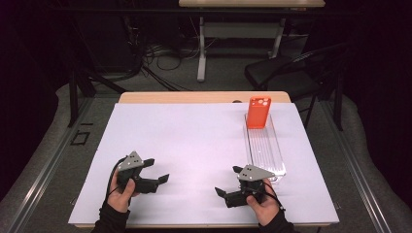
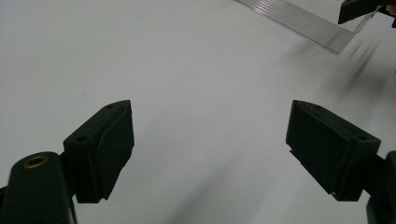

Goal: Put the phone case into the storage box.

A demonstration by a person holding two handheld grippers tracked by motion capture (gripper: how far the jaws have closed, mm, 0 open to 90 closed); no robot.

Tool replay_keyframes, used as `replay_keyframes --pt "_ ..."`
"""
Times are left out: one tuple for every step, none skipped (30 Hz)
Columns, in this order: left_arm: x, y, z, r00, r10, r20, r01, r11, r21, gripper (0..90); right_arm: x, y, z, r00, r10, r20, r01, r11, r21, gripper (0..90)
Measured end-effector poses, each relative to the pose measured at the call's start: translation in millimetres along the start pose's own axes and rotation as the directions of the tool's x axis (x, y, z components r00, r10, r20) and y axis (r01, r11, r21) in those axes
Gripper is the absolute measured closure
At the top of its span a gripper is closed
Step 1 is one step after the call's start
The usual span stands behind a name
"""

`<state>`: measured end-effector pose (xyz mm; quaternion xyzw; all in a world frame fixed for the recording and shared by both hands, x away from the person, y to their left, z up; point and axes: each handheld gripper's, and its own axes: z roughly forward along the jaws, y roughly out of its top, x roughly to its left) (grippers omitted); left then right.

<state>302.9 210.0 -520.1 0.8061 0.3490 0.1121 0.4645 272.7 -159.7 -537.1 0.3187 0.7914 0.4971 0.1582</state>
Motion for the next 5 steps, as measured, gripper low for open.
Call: replay_keyframes --pt "0.1 -0.1 -0.1 1.0000 -0.001 0.000 0.001 1.0000 -0.001 15.6 0.0 0.0 0.0 1.0000 0.000 0.000 0.000 1.000 0.000 4.6" --pt "0.0 -0.2 -0.4 1.0000 -0.004 -0.002 0.004 1.0000 -0.002 15.6 0.0 0.0 0.1 1.0000 -0.001 0.001 0.001 1.000 0.001 4.6" --pt "0.0 -0.3 -0.4 1.0000 -0.009 0.000 0.009 0.9999 -0.005 15.6 -0.1 -0.1 0.2 1.0000 0.000 0.001 0.000 1.000 0.001 4.6" --pt "0.1 -0.4 -0.5 0.9999 -0.011 0.000 0.011 0.9999 -0.006 15.5 0.1 -0.1 0.2 1.0000 0.002 0.000 -0.002 1.000 0.003 4.6" --pt "0.4 -0.4 -0.6 1.0000 -0.010 0.000 0.010 0.9999 -0.006 15.5 0.1 -0.2 0.2 1.0000 0.002 0.000 -0.002 1.000 0.003 4.6"
